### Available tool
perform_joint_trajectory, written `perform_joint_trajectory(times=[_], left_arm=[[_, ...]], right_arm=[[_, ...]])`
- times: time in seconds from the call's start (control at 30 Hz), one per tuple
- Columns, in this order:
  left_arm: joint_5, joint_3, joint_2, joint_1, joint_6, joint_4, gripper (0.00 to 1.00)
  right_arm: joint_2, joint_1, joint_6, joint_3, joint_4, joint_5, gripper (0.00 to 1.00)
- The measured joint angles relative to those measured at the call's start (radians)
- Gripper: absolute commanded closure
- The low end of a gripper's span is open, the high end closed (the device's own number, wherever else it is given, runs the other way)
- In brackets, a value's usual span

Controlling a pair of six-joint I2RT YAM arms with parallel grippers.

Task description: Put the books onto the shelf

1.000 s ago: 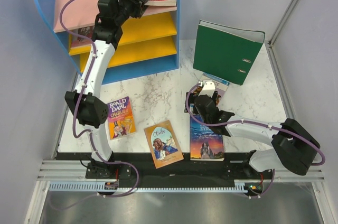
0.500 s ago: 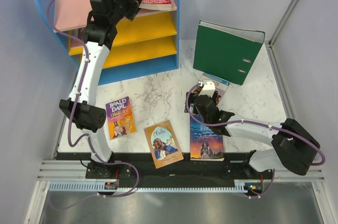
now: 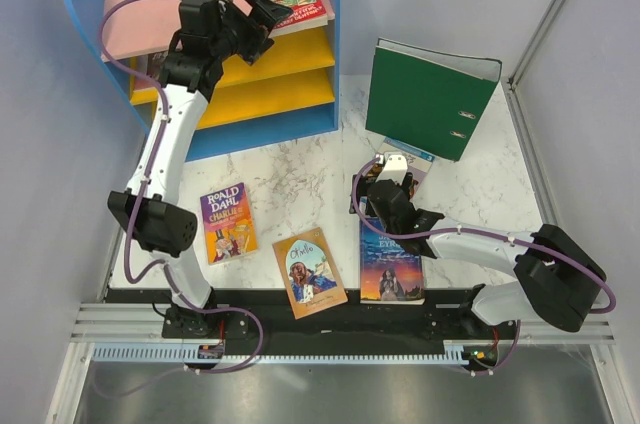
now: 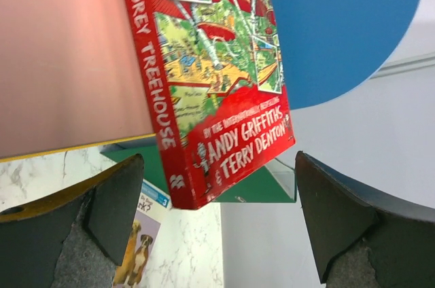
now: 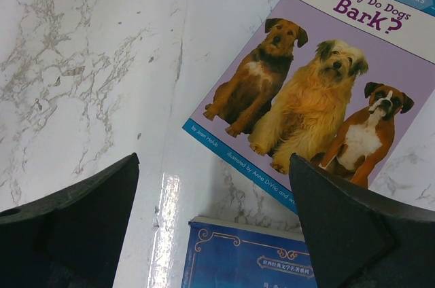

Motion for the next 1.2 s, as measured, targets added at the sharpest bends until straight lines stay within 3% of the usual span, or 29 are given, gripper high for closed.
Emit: perform_joint_trajectory(times=[0.2,0.33,0.67,0.87,1.2], left_arm=[[-0.005,-0.062,-0.038,0.000,0.021,-0.011,0.01],[-0.005,-0.079,-0.060,0.000,0.037,-0.010,0.08],[-0.003,-0.163,-0.137,-0.008,0.079,0.016,0.56],[-0.002,-0.175,-0.138,-0.012,0.089,0.026,0.79],[-0.032,-0.171,-0.130,-0.012,0.094,0.031,0.81]], right_arm=[[0.000,0.000,0.000,0.000,-0.006,0.000,0.02],[0.000,0.000,0.000,0.000,-0.006,0.000,0.02],[0.000,0.000,0.000,0.000,-0.009,0.000,0.02],[0.001,0.000,0.000,0.003,-0.014,0.000,0.02],[0.010,0.000,0.000,0.005,-0.017,0.002,0.02]])
